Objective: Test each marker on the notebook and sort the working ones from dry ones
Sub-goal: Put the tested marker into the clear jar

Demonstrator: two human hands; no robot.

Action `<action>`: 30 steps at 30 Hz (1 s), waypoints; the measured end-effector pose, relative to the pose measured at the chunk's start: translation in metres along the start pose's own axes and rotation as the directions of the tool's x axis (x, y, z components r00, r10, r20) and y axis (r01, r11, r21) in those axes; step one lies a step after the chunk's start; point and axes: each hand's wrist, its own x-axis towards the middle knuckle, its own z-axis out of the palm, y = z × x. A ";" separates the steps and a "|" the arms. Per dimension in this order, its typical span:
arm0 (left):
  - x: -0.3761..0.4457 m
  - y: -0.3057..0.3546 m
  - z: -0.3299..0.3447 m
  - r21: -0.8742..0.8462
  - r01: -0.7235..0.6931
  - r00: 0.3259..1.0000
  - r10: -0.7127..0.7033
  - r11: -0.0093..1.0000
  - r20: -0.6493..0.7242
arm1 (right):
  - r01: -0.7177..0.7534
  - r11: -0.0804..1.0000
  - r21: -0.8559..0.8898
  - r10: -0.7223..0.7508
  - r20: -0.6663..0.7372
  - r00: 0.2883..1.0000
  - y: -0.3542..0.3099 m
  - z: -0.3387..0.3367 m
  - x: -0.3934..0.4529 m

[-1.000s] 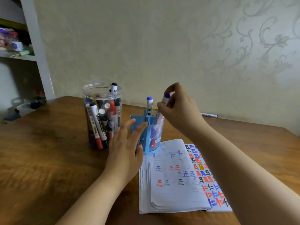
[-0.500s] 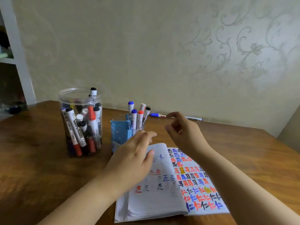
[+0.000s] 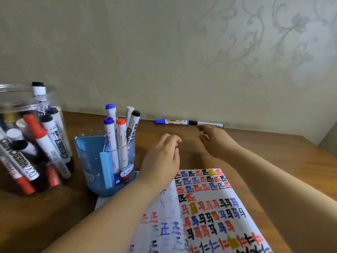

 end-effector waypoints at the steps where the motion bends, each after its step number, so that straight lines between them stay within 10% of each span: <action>1: -0.001 -0.004 0.002 -0.012 -0.011 1.000 0.010 1.000 -0.028 | 0.016 1.000 -0.010 -0.016 0.008 1.000 0.000 0.007 0.012; 17: 0.006 -0.023 0.021 0.058 0.137 0.978 -0.126 0.989 -0.167 | 0.196 0.968 -0.159 -0.186 0.078 0.979 -0.015 0.079 0.136; 30: 0.005 -0.014 0.005 0.028 0.065 0.992 -0.061 0.997 -0.109 | 0.275 0.959 -0.065 -0.269 0.097 0.958 -0.011 -0.008 -0.014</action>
